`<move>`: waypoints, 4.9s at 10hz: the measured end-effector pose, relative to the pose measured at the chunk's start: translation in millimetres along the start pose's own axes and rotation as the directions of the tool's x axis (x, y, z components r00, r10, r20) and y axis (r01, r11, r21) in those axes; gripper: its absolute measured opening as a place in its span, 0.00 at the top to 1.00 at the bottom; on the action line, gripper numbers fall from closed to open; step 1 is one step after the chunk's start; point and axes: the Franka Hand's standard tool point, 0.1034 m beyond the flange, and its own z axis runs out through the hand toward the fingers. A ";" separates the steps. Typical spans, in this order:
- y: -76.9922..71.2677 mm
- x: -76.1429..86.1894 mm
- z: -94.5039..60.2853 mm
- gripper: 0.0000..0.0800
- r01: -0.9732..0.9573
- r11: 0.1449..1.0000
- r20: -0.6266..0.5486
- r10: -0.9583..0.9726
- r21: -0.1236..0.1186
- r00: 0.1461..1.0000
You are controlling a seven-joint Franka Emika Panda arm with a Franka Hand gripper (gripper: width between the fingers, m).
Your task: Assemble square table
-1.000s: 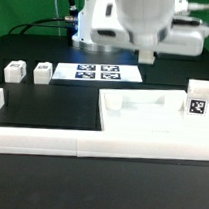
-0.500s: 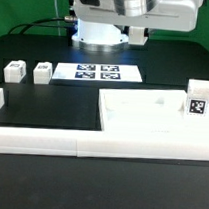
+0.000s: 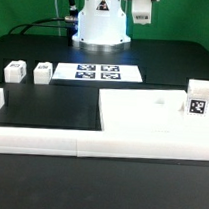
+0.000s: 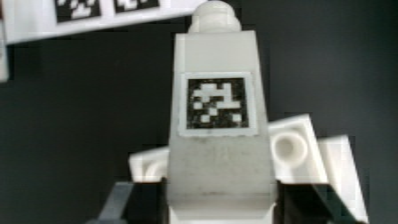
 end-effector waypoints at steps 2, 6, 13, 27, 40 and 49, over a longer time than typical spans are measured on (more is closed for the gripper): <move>-3.1 2.1 6.3 0.64 0.008 1.000 -0.122 -0.006 0.017 0.992; -1.5 45.9 -10.5 0.64 0.038 0.999 -0.436 -0.033 0.004 0.900; -25.7 62.9 -20.2 0.64 0.146 0.987 -0.782 -0.139 -0.062 0.608; 17.0 105.8 47.1 0.64 0.147 0.973 -0.780 -0.232 -0.180 0.581; 14.8 114.5 70.5 0.64 0.157 0.966 -0.767 -0.258 -0.205 0.587; 14.8 114.5 70.6 0.19 0.176 0.957 -0.760 -0.289 -0.229 0.582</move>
Offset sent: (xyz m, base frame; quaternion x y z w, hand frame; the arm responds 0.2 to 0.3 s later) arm 0.0000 0.0000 0.0000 0.0000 0.1296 0.0000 0.9916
